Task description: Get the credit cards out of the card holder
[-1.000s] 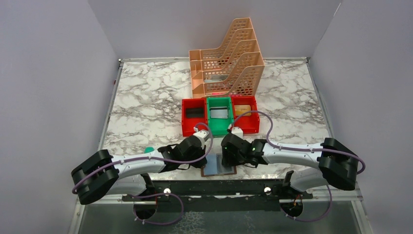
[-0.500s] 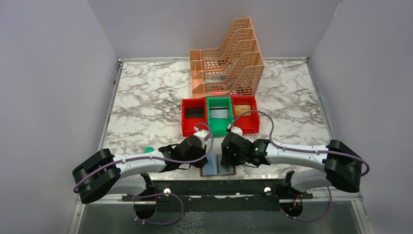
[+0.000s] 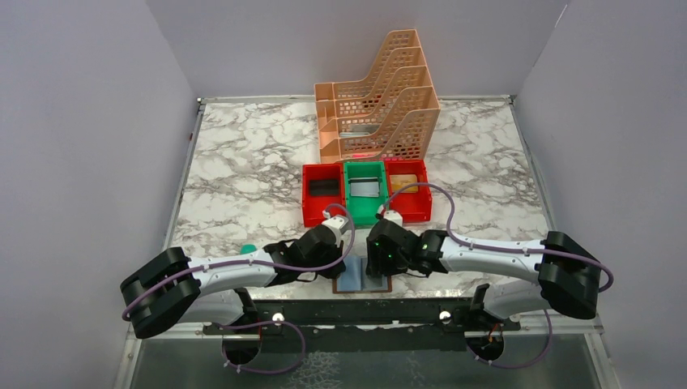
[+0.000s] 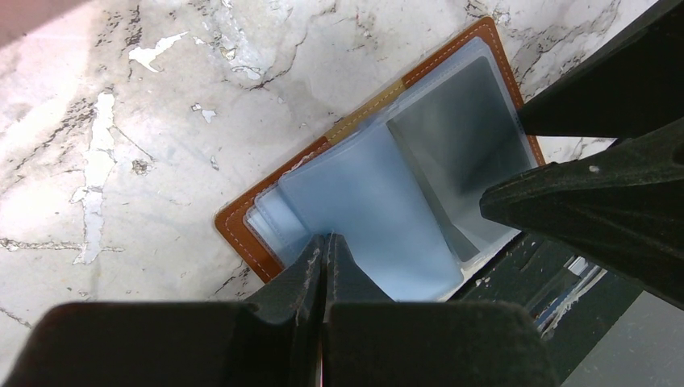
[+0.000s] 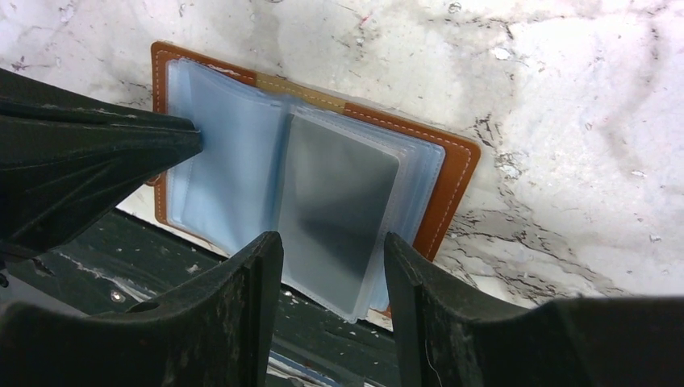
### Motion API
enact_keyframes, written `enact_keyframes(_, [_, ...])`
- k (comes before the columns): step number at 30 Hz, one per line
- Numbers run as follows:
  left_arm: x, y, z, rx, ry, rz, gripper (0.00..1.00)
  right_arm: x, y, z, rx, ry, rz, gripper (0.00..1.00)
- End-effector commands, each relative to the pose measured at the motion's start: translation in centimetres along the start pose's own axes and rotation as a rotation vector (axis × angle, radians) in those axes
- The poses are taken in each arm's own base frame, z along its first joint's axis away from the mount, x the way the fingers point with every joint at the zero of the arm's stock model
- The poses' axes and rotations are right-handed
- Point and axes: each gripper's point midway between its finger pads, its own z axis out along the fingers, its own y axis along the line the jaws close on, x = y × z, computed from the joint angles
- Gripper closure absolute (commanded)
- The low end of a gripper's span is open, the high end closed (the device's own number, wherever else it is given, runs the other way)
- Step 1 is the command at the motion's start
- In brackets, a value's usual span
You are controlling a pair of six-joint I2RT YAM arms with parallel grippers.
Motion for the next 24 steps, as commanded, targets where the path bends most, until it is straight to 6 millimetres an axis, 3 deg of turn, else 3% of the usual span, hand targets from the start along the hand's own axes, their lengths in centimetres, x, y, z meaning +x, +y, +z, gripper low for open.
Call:
enact_keyframes(1, [-0.6,-0.8,-0.1,0.022,-0.010,-0.008,1.00,-1.0,-0.1,-0.3,0.051,-0.032,0.031,0.45])
enact_keyframes(5, [-0.5,-0.7,-0.2,0.023,-0.015,-0.013,1.00,-0.9,-1.1,-0.3,0.109,-0.032,0.034,0.45])
enact_keyframes(13, [-0.5,-0.8,-0.2,0.023,-0.014,-0.016,1.00,-0.4,0.6,0.1,-0.006,-0.017,0.046,0.45])
enact_keyframes(21, [-0.5,-0.9,-0.2,0.029,-0.010,-0.017,1.00,0.3,-1.6,0.7,0.111,-0.005,0.071,0.44])
enact_keyframes(24, [-0.4,-0.9,-0.1,0.030,-0.008,-0.018,1.00,0.5,-1.5,0.9,0.103,0.003,0.065,0.43])
